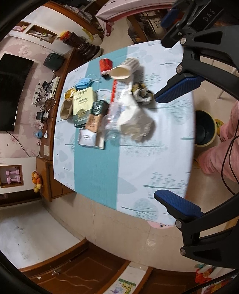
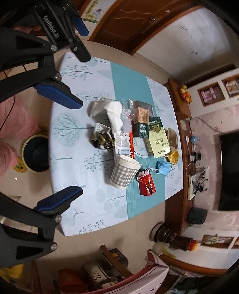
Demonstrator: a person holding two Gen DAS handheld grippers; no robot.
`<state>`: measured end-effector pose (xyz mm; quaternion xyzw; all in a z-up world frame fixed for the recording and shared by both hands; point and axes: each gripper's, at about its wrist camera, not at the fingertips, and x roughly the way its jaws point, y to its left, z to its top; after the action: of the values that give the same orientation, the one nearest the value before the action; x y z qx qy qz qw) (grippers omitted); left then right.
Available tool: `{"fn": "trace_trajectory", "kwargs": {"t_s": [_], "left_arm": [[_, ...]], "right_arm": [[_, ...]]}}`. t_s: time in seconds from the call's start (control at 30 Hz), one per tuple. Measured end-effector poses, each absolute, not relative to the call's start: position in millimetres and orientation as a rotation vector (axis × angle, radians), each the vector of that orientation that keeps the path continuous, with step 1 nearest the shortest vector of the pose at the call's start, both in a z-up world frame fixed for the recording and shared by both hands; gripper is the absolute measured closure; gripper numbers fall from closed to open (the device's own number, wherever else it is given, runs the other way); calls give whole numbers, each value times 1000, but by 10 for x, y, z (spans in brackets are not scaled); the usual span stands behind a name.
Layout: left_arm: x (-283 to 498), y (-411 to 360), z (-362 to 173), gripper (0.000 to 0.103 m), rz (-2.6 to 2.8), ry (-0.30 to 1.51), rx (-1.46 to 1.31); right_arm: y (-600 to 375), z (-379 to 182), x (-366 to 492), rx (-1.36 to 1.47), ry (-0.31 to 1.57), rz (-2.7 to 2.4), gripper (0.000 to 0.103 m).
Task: Collect trash
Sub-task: 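Grasp the white tissue with the left tool while the right grasps the gold-black wrapper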
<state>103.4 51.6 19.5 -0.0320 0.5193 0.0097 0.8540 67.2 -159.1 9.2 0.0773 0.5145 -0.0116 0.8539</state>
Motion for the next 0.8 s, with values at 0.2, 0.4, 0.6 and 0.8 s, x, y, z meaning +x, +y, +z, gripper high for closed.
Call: {"fn": "trace_trajectory", "kwargs": {"t_s": [0.2, 0.4, 0.6, 0.8], "left_arm": [[1698, 711, 73, 9, -122, 1144, -87], [2164, 551, -193, 9, -312, 1273, 19], [2396, 346, -480, 9, -452, 1364, 8], [2461, 220, -739, 9, -490, 1426, 73]], "right_arm": [[-1593, -78, 1063, 270, 1137, -107, 21], [-1561, -470, 1358, 335, 1199, -177, 26], [-1508, -844, 1573, 415, 1237, -181, 28], [-1487, -1197, 1750, 466, 1280, -176, 43]]}}
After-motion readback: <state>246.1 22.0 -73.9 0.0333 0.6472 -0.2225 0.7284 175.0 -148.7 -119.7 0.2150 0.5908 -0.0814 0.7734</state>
